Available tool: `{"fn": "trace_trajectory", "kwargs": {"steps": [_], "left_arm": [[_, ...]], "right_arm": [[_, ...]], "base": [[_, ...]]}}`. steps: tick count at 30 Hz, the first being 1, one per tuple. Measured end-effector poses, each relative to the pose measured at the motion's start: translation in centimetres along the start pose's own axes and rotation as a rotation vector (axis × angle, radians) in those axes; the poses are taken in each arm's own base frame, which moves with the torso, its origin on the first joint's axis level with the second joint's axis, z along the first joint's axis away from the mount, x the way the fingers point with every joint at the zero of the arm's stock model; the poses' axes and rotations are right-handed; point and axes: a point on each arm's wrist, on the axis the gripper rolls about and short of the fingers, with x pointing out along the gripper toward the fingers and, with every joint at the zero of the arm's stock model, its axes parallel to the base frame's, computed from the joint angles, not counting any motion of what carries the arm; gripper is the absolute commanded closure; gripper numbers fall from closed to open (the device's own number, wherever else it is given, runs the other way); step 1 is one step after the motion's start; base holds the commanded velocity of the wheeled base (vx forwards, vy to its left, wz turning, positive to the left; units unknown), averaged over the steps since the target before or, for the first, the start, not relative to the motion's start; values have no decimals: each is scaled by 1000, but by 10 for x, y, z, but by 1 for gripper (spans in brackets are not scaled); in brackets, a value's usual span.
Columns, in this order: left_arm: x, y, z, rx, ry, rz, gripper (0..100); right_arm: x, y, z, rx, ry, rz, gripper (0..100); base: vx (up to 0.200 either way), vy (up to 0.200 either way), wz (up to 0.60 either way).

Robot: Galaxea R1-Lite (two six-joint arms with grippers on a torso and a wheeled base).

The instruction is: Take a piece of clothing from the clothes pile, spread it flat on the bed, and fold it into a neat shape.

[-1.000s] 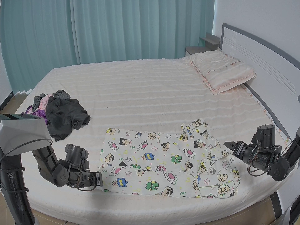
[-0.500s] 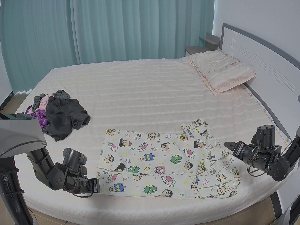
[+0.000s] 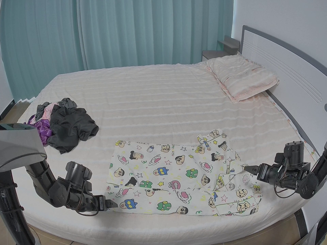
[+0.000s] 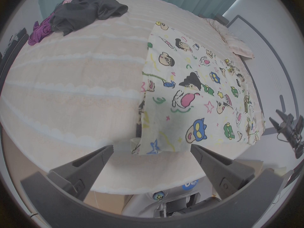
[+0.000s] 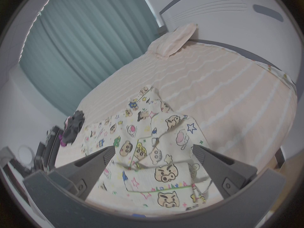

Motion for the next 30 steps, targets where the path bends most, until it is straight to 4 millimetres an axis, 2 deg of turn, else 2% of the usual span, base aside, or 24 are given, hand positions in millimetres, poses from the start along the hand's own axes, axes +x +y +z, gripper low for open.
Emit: {"fn": "trace_trajectory", "kwargs": {"steps": [7,14,19,30], "left_arm": [[-7,-5,21,-70,-82,-42,0],[-10,-14,44,-132,-132,-136,0],[-3,-16,53,-138,-145,-153,0],[10,-15,54,-136,-127,-135,0]], "right_arm": [[-1,-39,2,-160,80,61,0],[17,-68,-13,-222,197,76,0],[28,-73,-24,-230,257,97,0],[43,-61,-38,-281,320,107,0]], "base": [[0,0,0],[0,0,0],[0,0,0],[0,0,0]]}}
